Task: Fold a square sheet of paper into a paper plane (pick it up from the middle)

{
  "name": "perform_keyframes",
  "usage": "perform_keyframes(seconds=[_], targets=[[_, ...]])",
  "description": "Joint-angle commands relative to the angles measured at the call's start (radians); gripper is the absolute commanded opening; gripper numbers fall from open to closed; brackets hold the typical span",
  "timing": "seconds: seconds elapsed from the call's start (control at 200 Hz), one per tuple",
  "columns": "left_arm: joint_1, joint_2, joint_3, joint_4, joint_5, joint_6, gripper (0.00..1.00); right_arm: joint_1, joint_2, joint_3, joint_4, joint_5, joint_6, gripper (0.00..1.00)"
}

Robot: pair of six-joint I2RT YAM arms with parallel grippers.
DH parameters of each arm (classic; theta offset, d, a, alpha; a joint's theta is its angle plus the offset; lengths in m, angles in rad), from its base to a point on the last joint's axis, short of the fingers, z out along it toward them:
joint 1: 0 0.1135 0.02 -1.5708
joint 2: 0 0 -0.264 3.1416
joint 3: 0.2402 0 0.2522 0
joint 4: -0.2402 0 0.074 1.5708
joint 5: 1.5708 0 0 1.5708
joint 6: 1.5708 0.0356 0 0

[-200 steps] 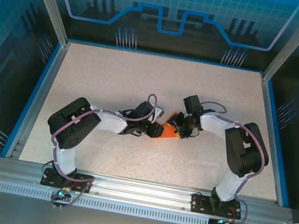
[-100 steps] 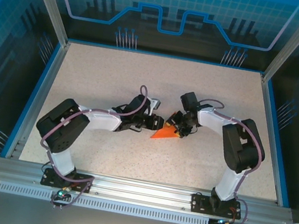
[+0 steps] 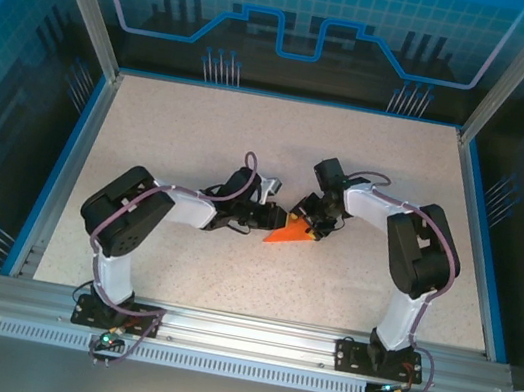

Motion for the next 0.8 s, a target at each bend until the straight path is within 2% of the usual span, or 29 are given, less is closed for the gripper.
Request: perform_keyframes(seconds=[0.0,0.335,0.795], targets=[[-0.001,0.035,0.025,0.029,0.059,-0.018,0.19,-0.004,0.159,-0.094,-0.125,0.205,0.0,0.58],[-0.011,0.068,0.066,-0.111,-0.023,0.031,0.17,-0.004,0.16,-0.096,-0.123,0.205,0.002,0.59],[-0.013,0.064,0.069,-0.161,-0.059,0.044,0.16,-0.004,0.162,-0.097,-0.119,0.205,-0.007,0.59]])
